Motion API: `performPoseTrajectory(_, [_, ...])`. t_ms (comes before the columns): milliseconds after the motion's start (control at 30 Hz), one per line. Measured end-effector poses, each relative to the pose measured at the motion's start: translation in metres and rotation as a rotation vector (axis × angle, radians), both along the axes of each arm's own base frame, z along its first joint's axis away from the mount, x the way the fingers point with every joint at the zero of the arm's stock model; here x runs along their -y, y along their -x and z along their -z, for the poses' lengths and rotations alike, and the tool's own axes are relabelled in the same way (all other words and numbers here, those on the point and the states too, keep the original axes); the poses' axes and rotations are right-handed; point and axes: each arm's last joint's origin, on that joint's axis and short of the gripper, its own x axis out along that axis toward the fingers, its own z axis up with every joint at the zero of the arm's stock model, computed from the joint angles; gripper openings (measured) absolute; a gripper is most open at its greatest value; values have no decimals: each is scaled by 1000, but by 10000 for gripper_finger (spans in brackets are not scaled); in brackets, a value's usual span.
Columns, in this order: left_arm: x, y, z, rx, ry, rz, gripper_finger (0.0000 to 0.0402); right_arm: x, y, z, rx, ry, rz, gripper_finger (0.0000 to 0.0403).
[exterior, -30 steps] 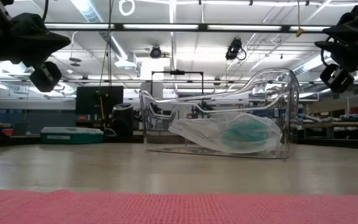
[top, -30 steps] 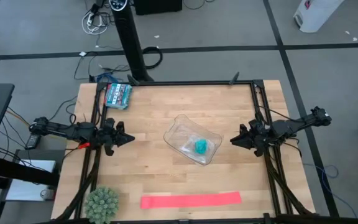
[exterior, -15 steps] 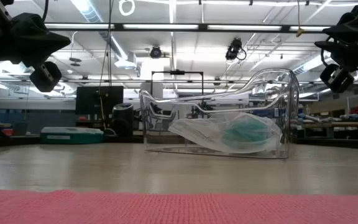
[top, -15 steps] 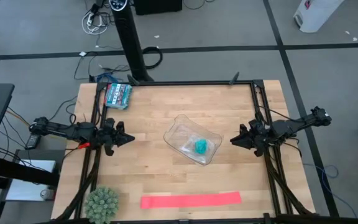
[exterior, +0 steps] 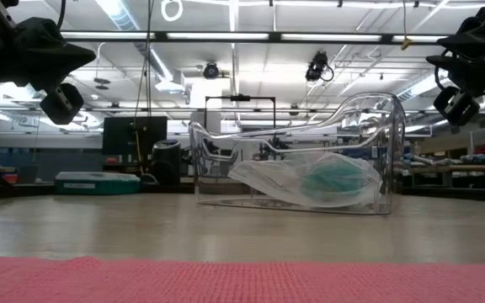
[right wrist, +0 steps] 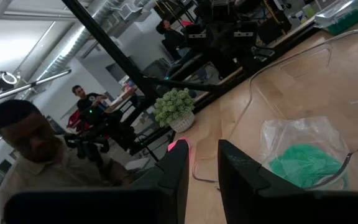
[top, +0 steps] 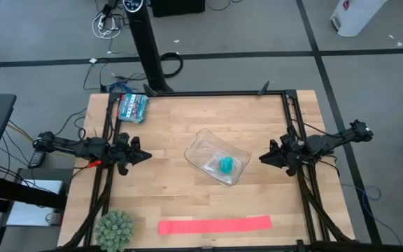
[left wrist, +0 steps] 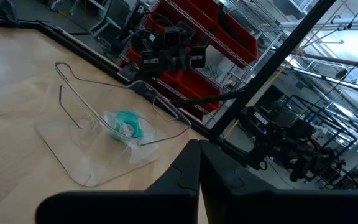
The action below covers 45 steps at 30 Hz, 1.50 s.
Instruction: Roll bandage
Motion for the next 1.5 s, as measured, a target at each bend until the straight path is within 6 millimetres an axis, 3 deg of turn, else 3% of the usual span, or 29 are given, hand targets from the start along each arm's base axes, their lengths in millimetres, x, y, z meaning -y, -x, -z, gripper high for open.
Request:
performPoseTrajectory(1033, [0,0,0,0,0,0,12,-1,0,0,-1,-6,-51,77])
performPoseTrajectory(1500, [0,1,-8,78,19,-3,12,0,0,-4,40,-3,-17,77])
